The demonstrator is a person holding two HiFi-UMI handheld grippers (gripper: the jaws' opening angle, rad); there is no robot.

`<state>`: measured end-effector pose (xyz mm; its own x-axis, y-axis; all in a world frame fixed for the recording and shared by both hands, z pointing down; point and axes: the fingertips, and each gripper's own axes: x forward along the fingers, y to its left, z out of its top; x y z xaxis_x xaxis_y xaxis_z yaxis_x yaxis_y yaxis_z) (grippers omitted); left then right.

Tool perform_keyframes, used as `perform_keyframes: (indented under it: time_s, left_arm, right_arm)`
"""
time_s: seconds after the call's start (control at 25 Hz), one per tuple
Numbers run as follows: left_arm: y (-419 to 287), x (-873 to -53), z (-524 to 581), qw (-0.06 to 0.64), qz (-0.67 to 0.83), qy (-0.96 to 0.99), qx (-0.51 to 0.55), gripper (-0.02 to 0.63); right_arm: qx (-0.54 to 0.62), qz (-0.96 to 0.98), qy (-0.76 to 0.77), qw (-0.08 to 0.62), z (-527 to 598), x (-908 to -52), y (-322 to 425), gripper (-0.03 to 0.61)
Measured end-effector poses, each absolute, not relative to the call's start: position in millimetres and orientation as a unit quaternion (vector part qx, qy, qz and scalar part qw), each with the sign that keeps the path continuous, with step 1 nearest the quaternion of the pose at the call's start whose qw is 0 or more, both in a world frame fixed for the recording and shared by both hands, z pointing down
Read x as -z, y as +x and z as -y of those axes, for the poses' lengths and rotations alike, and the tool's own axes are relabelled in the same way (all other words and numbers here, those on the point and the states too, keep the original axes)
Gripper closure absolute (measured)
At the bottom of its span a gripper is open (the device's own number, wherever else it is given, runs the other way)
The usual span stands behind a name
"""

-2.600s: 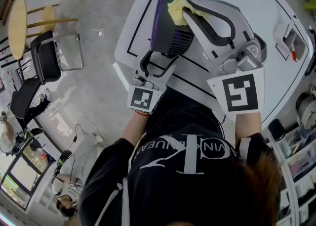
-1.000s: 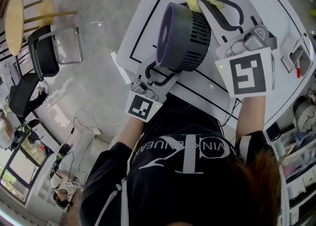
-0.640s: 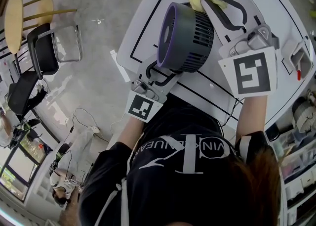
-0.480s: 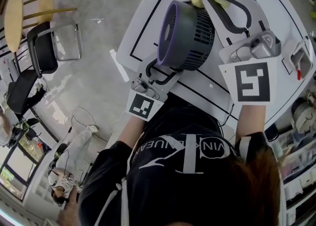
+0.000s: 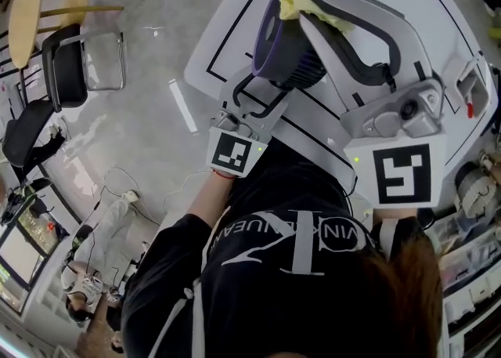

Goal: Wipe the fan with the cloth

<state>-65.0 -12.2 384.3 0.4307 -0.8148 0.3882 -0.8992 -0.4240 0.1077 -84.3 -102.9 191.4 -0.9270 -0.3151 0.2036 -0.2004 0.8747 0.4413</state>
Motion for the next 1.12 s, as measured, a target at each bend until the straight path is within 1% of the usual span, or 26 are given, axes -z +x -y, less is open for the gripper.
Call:
perform_keyframes:
  time_s: [0.2, 0.48, 0.84, 1.0, 1.12]
  left_arm:
    - [-61.1, -384.0, 10.2, 0.151, 0.53, 0.824, -0.135, 0.365]
    - [-62.2, -383.4, 10.0, 0.151, 0.539, 0.819, -0.13, 0.365]
    - [-62.5, -382.7, 10.5, 0.14, 0.539, 0.822, -0.121, 0.365]
    - [-63.0, -382.3, 10.2, 0.14, 0.54, 0.821, -0.117, 0.365]
    - [-63.5, -382.3, 10.9, 0.141, 0.542, 0.821, -0.114, 0.365]
  right_arm:
    - [0.222, 0.963, 0.094, 0.119, 63.4, -179.5, -88.6, 0.538]
    - [0.206, 0.972, 0.028, 0.109, 8.6, -183.6, -98.3, 0.537]
    - [0.211, 0.958, 0.001, 0.197, -17.9, -242.1, -101.7, 0.537]
    - [0.247, 0.937, -0.004, 0.246, -19.1, -262.8, -100.0, 0.537]
    - [0.275, 0.924, 0.004, 0.264, -15.7, -270.4, -99.7, 0.537]
